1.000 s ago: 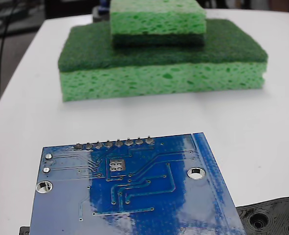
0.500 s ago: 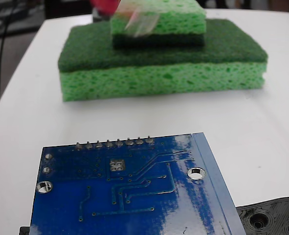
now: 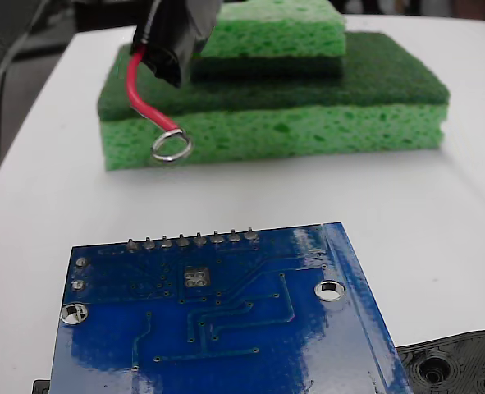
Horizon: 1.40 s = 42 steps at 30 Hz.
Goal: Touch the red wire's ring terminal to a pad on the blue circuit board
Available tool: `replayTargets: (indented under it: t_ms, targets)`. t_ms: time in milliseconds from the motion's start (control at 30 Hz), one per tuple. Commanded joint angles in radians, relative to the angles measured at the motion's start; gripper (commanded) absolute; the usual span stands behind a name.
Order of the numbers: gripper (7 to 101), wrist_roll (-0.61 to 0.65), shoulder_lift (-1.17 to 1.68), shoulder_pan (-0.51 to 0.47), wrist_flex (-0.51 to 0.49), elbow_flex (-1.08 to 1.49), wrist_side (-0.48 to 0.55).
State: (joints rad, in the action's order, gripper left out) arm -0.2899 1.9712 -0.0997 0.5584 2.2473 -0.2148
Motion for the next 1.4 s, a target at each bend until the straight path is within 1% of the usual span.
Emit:
replayTargets:
  t_ms: [33,400,933,1400]
  targets:
    - [100.3,-0.009,0.008,0.006,-0.008,0.006,-0.015]
    - [100.3,-0.04,-0.006,0.055,0.015,0.002,-0.06]
    - [100.3,-0.066,-0.049,0.049,0.061,-0.028,-0.066]
    - [100.3,-0.069,-0.066,0.04,0.044,-0.017,-0.051]
